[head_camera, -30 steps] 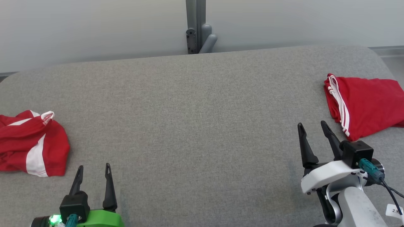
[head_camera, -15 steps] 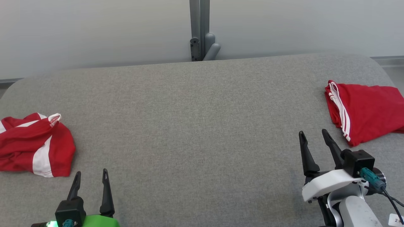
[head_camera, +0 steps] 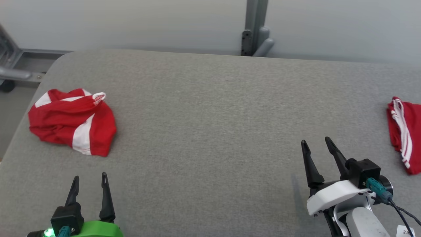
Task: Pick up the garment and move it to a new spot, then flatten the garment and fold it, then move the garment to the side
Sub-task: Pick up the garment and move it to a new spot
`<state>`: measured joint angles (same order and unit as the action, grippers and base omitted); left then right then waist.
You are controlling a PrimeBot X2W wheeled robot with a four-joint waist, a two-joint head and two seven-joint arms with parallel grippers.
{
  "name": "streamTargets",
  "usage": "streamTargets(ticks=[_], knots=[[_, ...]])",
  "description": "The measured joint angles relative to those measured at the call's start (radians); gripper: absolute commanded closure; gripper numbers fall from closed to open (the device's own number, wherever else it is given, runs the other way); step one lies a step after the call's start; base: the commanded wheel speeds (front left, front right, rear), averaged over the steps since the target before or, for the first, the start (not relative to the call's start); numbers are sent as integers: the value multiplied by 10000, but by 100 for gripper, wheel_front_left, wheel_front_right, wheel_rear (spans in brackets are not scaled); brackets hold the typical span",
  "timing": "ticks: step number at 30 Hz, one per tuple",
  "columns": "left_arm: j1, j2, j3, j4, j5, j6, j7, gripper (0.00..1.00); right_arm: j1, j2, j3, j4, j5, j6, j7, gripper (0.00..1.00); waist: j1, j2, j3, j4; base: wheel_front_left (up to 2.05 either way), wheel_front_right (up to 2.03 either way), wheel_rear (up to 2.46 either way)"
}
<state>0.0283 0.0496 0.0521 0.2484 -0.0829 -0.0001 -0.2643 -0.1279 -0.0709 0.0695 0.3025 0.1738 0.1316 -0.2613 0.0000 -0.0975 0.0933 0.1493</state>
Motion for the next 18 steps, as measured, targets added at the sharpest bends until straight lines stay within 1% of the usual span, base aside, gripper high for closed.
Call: streamTargets(ticks=[11, 18], knots=[[-38, 2, 341, 171, -207, -217, 0, 0, -13, 117, 435, -115, -21, -2, 0, 0, 0, 0, 234, 2327, 0, 0, 0], [276, 6, 834, 19, -949, -86, 0, 0, -716, 100, 1369, 209, 2, 0, 0, 0, 0, 0, 474, 3645, 0, 0, 0]])
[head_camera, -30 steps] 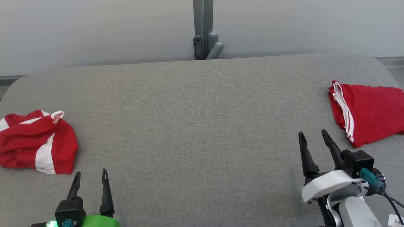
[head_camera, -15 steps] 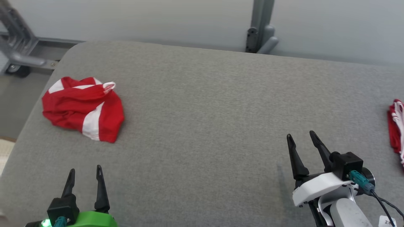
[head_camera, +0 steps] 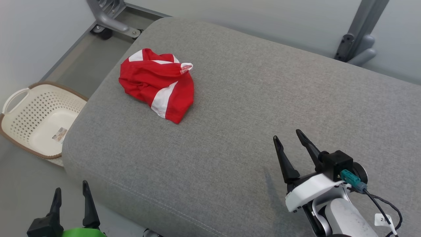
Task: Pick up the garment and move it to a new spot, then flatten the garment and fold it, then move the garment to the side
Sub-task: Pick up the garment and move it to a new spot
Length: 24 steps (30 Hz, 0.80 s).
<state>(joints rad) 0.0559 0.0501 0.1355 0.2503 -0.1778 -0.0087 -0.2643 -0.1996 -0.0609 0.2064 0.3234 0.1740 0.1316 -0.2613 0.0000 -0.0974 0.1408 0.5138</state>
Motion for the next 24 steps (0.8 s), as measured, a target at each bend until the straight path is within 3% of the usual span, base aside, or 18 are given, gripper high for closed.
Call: streamTargets(ticks=[5, 14, 21, 24], knots=[[4, -2, 2, 173, -127, -146, 0, 0, -122, -100, 84, 44, 65, -2, -2, 0, 0, 0, 185, 246, 0, 0, 0], [-1421, -2, 169, 1250, -35, -980, 0, 0, 77, -401, -330, -420, -167, -2, -2, 0, 0, 0, 454, 92, 0, 0, 0], [-3908, 771, 82, 2265, -65, -1191, 0, 0, -480, -1116, -207, -807, -316, 0, 0, 0, 0, 1, 1128, -428, 0, 0, 0], [-4963, 1298, -451, 2742, -330, -1195, -2, 0, -707, -1394, -184, -976, -368, -2, -2, 0, 0, 0, 1565, -759, 0, 0, 0]])
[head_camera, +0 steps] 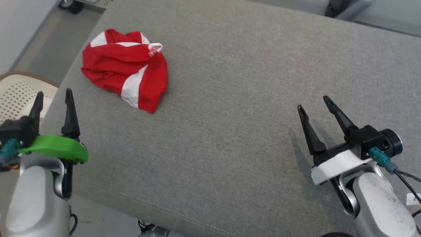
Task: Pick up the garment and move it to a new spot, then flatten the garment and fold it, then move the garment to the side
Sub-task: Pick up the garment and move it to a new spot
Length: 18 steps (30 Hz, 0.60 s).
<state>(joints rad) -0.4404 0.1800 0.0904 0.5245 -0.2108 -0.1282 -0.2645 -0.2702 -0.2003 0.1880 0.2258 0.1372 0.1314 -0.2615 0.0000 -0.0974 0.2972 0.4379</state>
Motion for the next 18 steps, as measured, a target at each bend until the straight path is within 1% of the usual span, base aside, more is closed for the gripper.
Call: streamTargets(ticks=[3, 7, 12, 16, 18], knots=[[-891, 543, -443, 652, -408, -12, 4, 0, -246, -217, 38, -157, -35, 0, 2, 0, 3, 2, 452, -375, 0, 0, 0], [-1929, 1262, -970, 1438, -656, -13, 2, 0, -435, -403, -6, -370, -94, 0, 0, 0, 2, 1, 989, -907, 0, 0, 0], [-2774, 1741, -1321, 2765, -1035, -29, 4, 0, -572, -529, -79, -533, -151, 0, 2, 0, 3, 1, 1564, -1561, 0, 0, 0], [-3353, 2063, -1166, 3668, -1143, -31, 2, 0, -653, -581, -134, -685, -163, 0, 2, 0, 2, 1, 1981, -2021, 0, 0, 0], [-3589, 2098, -1028, 4086, -1143, 151, 2, 0, -662, -593, -184, -721, -165, 0, 0, 0, 2, 2, 2191, -2219, 0, 0, 0]])
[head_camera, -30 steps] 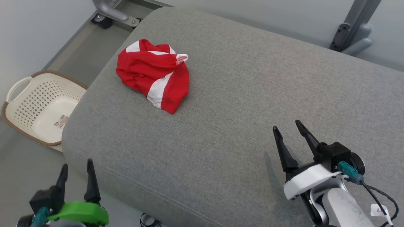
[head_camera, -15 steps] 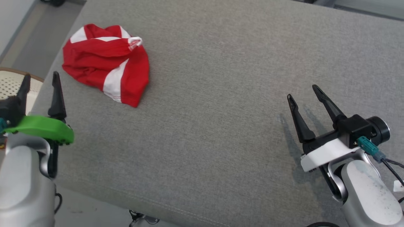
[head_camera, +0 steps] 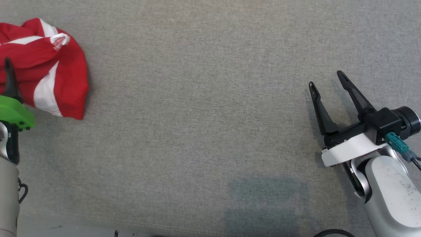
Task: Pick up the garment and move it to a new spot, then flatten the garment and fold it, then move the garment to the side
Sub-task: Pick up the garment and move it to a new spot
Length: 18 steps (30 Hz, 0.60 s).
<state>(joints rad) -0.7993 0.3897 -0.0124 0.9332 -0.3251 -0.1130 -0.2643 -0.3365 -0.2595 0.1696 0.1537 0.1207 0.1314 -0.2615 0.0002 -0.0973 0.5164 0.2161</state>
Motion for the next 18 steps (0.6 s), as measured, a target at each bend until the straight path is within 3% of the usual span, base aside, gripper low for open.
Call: streamTargets(ticks=[3, 7, 8, 9, 18], knots=[[-213, 88, 121, 832, 6, 439, 0, 0, -22, -10, -19, -65, 0, 2, 2, 0, 0, 0, 273, -278, 0, 0, 0], [-432, 125, 174, 1367, 25, 696, 0, 0, -24, 12, -96, -81, 2, 2, 2, 0, -1, 0, 541, -592, 0, 0, 0], [-447, 123, 159, 1384, 63, 698, 0, 68, -23, 33, -119, -81, 4, 2, 0, 0, -1, 0, 582, -658, 0, 0, 0], [-443, 119, 153, 1294, 128, 696, 0, 100, -21, 54, -136, -75, 4, 2, 0, 0, -1, 0, 607, -714, 0, 0, 0], [150, -180, 244, -769, 713, 499, 2, 100, 20, 539, -146, 146, 79, 2, 0, 0, -2, 0, 134, -727, 0, 0, 0]])
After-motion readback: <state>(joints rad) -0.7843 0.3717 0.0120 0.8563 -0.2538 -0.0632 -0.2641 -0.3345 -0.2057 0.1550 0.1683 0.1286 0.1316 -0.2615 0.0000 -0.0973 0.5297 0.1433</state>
